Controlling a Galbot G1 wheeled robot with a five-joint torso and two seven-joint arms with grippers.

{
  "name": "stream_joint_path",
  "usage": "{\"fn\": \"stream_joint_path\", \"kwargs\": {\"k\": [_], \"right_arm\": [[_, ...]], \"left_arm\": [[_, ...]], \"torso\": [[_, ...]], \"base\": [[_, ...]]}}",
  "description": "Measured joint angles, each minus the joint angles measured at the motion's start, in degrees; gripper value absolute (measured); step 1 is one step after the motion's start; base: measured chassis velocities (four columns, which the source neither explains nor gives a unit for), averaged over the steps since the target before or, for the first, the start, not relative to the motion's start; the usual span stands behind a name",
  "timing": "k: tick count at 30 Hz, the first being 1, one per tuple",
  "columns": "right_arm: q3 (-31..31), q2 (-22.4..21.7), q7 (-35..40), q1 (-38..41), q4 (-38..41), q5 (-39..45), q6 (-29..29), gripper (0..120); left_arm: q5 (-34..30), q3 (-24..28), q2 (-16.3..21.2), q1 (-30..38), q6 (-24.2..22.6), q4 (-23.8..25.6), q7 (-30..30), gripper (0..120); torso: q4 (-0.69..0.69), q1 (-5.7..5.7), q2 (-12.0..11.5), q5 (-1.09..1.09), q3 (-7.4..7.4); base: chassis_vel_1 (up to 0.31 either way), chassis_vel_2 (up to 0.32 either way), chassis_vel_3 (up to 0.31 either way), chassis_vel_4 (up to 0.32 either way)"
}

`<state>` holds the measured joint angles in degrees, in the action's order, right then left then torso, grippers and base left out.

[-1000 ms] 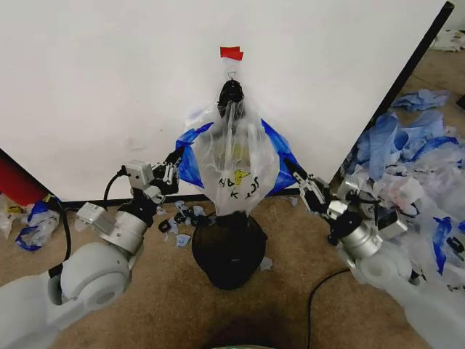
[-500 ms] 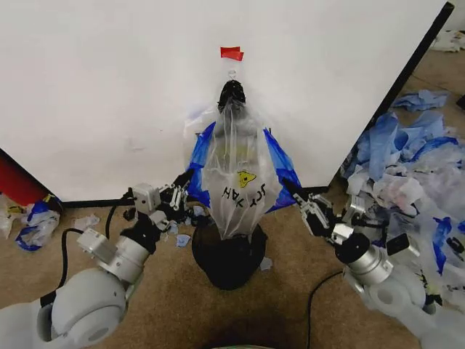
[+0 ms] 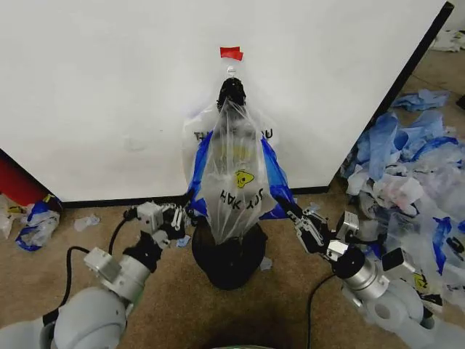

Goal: Pick up the garbage bag from the wall and place it over the trash bin.

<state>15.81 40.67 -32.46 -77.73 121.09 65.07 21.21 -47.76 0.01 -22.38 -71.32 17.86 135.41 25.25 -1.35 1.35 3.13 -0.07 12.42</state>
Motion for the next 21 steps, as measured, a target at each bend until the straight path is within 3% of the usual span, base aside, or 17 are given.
{"fn": "stream_joint_path", "kwargs": {"k": [17, 21], "right_arm": [[0.01, 0.43, -1.21, -2.36, -0.70, -1.55, 0.88, 0], [0.22, 0.33, -1.36, -3.08, -0.27, -1.96, 1.04, 0]], "left_arm": [[1.27, -0.01, 0.30, -1.75, 0.70, -0.30, -0.16, 0], [2.11, -2.79, 0.42, -5.51, 1.11, 0.43, -1.32, 0]], "torso": [[-0.01, 0.00, 0.00, 0.00, 0.00], [0.01, 0.00, 0.00, 0.02, 0.00]], "base": [[0.000, 0.000, 0.000, 0.000], [0.000, 0.000, 0.000, 0.000]]}}
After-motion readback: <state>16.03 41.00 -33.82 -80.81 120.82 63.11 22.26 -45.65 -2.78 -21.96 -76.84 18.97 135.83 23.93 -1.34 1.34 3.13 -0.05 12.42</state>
